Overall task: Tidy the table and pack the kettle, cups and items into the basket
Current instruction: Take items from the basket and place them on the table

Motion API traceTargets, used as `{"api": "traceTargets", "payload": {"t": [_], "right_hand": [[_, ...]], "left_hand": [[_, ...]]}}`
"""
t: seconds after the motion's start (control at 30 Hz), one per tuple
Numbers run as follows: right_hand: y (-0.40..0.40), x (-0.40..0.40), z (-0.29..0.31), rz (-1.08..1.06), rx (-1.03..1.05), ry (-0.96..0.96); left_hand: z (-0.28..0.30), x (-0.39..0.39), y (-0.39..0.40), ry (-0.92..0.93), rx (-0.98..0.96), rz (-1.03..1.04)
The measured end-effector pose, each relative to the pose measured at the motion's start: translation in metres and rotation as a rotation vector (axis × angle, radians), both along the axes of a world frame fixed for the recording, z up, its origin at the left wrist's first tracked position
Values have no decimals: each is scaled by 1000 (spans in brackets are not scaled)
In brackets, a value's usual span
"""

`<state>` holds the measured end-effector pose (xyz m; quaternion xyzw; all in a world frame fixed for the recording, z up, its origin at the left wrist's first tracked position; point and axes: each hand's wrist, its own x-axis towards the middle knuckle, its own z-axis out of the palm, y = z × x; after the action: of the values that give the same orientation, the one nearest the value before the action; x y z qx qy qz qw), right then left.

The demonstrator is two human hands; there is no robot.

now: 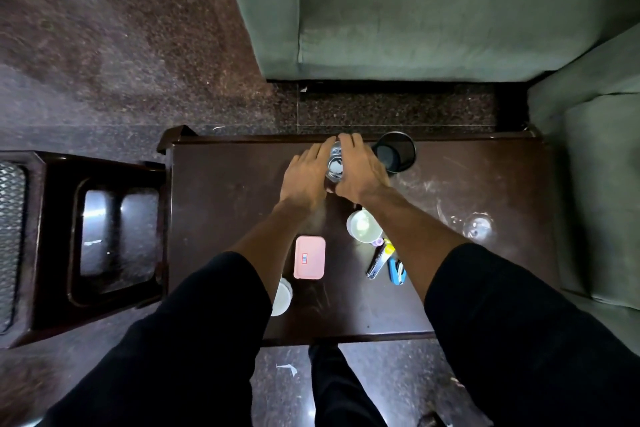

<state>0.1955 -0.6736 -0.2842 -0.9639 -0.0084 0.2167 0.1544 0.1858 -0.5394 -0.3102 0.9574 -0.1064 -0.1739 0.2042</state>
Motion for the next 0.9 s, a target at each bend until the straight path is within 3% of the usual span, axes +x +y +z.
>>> {"api": "traceTargets", "payload": {"t": [0.47, 0.73, 0.9], "right_hand": [[-1, -46, 35, 86, -77, -394], [45, -69, 68, 37, 13, -185], [97, -87, 100, 40, 73, -53]], "left_hand": [[32, -37, 8, 15, -77, 238], [77, -69, 36, 18, -163, 378], [116, -90, 85, 137, -175, 464]]}}
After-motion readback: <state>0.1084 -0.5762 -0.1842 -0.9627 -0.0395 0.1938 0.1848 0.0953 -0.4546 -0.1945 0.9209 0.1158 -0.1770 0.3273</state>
